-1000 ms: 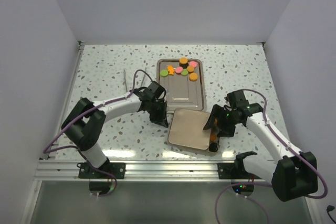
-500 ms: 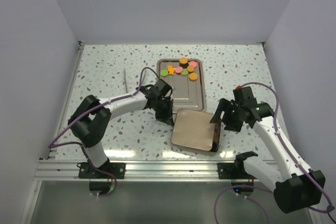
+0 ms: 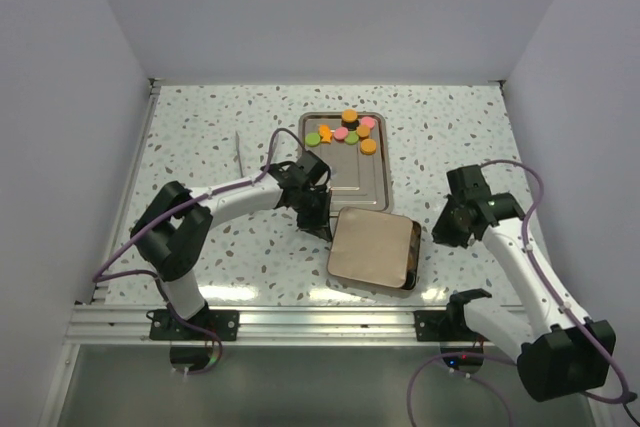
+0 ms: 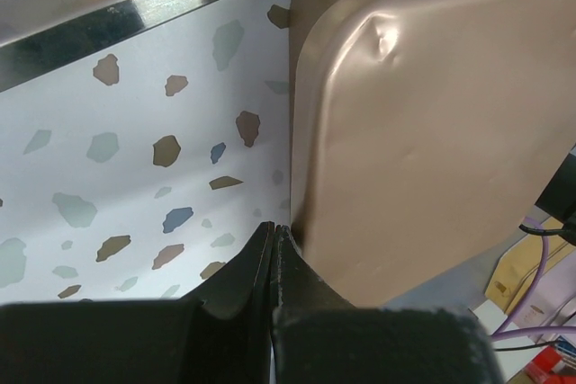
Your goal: Pack the cookies
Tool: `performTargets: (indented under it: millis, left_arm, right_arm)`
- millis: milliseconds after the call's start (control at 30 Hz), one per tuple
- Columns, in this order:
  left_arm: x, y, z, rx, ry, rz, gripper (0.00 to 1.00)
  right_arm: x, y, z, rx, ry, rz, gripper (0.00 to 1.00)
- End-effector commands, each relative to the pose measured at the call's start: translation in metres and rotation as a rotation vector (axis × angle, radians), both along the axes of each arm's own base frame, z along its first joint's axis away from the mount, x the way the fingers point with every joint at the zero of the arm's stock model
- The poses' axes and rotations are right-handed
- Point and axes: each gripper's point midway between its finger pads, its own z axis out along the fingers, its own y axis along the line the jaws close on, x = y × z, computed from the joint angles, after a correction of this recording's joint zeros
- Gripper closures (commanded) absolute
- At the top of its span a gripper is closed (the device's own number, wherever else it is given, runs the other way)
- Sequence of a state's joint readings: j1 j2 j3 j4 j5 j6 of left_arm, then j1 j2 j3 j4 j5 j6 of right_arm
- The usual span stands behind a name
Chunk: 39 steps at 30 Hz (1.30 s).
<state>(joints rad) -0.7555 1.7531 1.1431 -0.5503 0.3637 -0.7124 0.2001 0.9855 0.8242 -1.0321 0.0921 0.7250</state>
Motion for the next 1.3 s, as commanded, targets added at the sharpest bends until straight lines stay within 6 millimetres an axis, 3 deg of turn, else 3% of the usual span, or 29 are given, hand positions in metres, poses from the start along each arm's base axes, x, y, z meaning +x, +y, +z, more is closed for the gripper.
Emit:
performTargets:
  millis: [0,200,533,1000,1267]
  left_arm:
    - [0.002,-0.006,0.012,-0.019,-0.025,-0.033,1.00]
    - [0.002,-0.007,0.012,-0.021,-0.021,-0.038,1.00]
    - [0.006,-0.013,0.021,-0.037,-0.026,-0.046,1.00]
    - [0.005,-0.013,0.016,-0.029,-0.013,-0.058,1.00]
    - [0.005,-0.011,0.015,-0.020,-0.014,-0.064,1.00]
  right_arm:
    - [0.007,-0.015,-0.005,-0.073,0.009,-0.058,0.97]
    - [-0.005,-0.009,-0.047,-0.062,0.146,-0.029,1.00]
    - [-0.013,0.024,-0.073,0.126,0.173,0.010,1.00]
    - [-0.007,0.054,-0.079,0.297,0.152,0.015,1.00]
    - [0.009,0.075,-0.067,0.431,0.055,0.019,1.00]
